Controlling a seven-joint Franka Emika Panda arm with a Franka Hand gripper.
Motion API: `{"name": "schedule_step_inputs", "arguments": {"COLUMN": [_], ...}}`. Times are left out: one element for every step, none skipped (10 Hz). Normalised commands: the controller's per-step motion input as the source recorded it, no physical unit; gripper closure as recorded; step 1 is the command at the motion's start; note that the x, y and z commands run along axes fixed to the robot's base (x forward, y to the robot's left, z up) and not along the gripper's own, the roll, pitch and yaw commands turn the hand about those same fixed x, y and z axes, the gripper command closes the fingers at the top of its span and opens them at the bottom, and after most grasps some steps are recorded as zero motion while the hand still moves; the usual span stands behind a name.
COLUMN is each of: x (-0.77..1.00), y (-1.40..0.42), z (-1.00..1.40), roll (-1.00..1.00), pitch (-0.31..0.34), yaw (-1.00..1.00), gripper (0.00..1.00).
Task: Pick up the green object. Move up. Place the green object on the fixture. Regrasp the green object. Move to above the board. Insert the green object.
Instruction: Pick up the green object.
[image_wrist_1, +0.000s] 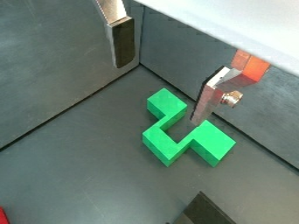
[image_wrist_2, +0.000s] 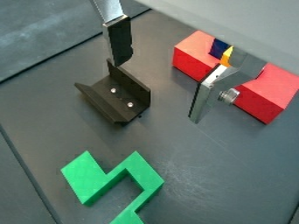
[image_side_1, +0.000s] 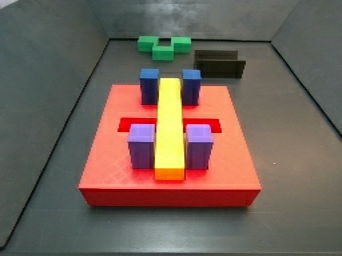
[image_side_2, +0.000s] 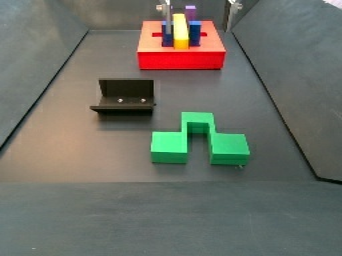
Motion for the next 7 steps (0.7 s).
{"name": "schedule_step_inputs", "arguments": {"x": [0.00, 0.04, 0.08, 0.03, 0.00, 0.00, 0.00], "y": [0.00, 0.00, 0.07, 0.32, 0.39, 0.32, 0.26], "z": [-0.01, -0.16, -0.17, -0.09, -0.06, -0.08, -0.15], "roll": [0.00, 0.00, 0.00, -0.01, 0.00, 0.06, 0.13], "pitch": [0.000, 0.000, 0.000, 0.000, 0.000, 0.019, 0.000], "yaw": [0.00, -0.03, -0.02, -0.08, -0.14, -0.14, -0.14], "gripper": [0.00, 0.00, 0.00, 0.00, 0.00, 0.00, 0.00]}}
